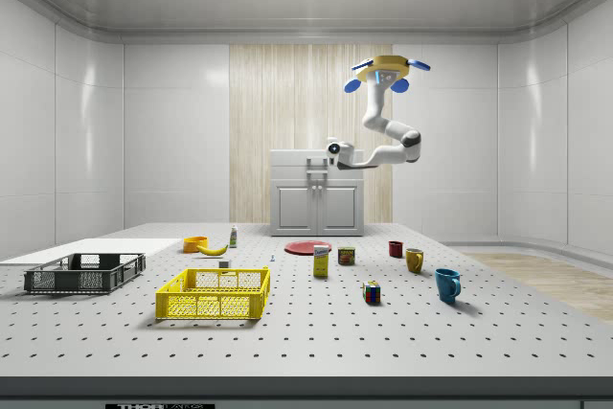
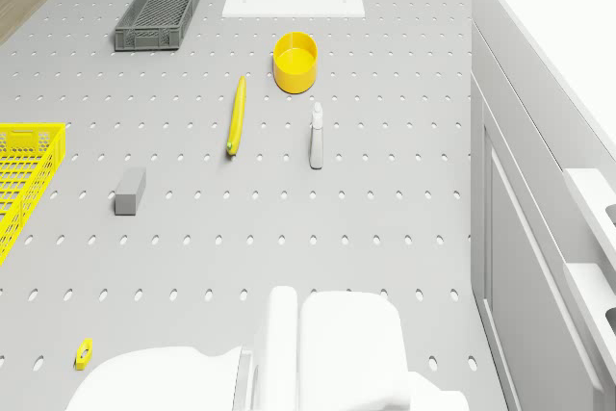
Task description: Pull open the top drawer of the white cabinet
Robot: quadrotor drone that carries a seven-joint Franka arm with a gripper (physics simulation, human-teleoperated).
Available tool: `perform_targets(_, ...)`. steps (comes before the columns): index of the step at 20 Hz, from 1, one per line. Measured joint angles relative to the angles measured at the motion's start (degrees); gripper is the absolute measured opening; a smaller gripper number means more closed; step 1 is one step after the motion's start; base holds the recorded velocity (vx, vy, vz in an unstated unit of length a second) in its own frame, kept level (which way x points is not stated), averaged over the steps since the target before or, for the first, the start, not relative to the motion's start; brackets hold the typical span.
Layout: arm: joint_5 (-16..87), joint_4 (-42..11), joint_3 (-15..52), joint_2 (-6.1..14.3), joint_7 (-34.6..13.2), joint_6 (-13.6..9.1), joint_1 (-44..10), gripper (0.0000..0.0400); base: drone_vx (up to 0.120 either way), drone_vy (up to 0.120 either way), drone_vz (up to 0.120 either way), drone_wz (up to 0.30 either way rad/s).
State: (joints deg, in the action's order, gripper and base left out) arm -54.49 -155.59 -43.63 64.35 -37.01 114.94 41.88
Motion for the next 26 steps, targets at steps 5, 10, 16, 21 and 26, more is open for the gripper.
perform_targets(5, -4.1, -1.0, 3.0, -1.1, 1.6, 3.7, 2.3, 0.0305, 0.000, 0.000, 0.000, 0.000)
perform_targets(10, -8.5, -1.5, 5.9, -2.7, 3.5, 7.1, 4.7, 0.0305, 0.000, 0.000, 0.000, 0.000)
perform_targets(16, -13.6, -1.4, 8.9, -5.1, 5.9, 10.2, 7.2, 0.0305, 0.000, 0.000, 0.000, 0.000)
perform_targets(21, -17.2, -1.0, 10.9, -7.1, 7.7, 11.6, 8.4, 0.0305, 0.000, 0.000, 0.000, 0.000)
perform_targets(26, -20.3, -0.5, 12.7, -9.0, 9.3, 12.3, 9.1, 0.0305, 0.000, 0.000, 0.000, 0.000)
